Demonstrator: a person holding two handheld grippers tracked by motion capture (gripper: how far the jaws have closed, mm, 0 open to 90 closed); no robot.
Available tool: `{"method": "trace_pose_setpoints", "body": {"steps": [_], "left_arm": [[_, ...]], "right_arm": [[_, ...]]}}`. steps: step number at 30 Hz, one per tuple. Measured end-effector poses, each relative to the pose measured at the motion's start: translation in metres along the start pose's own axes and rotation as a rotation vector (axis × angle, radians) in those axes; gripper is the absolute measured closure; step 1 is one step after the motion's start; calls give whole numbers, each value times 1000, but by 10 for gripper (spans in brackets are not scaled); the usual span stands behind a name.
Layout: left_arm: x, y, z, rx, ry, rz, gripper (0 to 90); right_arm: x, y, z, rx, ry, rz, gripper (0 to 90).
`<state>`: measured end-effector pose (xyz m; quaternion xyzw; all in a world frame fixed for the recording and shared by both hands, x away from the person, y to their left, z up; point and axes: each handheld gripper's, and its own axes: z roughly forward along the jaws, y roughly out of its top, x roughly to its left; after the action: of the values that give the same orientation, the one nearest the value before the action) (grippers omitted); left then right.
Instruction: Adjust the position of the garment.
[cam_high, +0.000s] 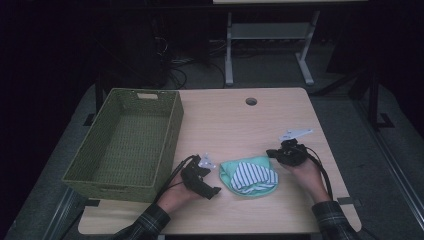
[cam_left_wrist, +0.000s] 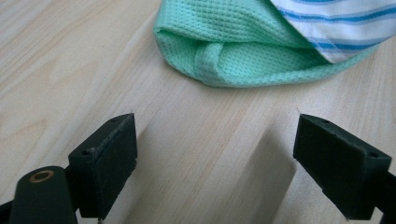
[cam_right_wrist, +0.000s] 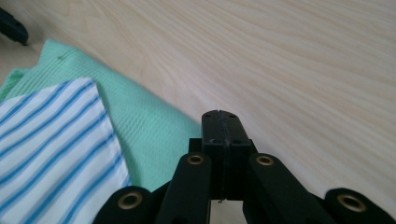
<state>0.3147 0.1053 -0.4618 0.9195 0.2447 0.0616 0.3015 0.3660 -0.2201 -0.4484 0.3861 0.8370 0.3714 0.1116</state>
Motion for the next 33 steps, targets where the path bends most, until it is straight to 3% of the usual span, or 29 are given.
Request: {"method": "trace_pose_setpoints", "body": {"steps": [4, 6, 9, 26, 33], "left_arm": [[0, 0, 0, -4, 0, 1, 128], [0, 0, 0, -5, 0, 0, 128], [0, 0, -1, -5, -1, 2, 128], [0, 0, -2, -3, -1, 1, 129], [0, 0, -2, -1, 0, 4, 128]], "right_arm": [[0, 7, 15, 2, 8, -9, 900], [-2, 7, 22, 40, 11, -6, 900], [-3, 4, 26, 54, 25, -15, 900], [11, -29, -3, 50, 61, -53, 899], [24, -43, -16, 44, 82, -70, 899]]}}
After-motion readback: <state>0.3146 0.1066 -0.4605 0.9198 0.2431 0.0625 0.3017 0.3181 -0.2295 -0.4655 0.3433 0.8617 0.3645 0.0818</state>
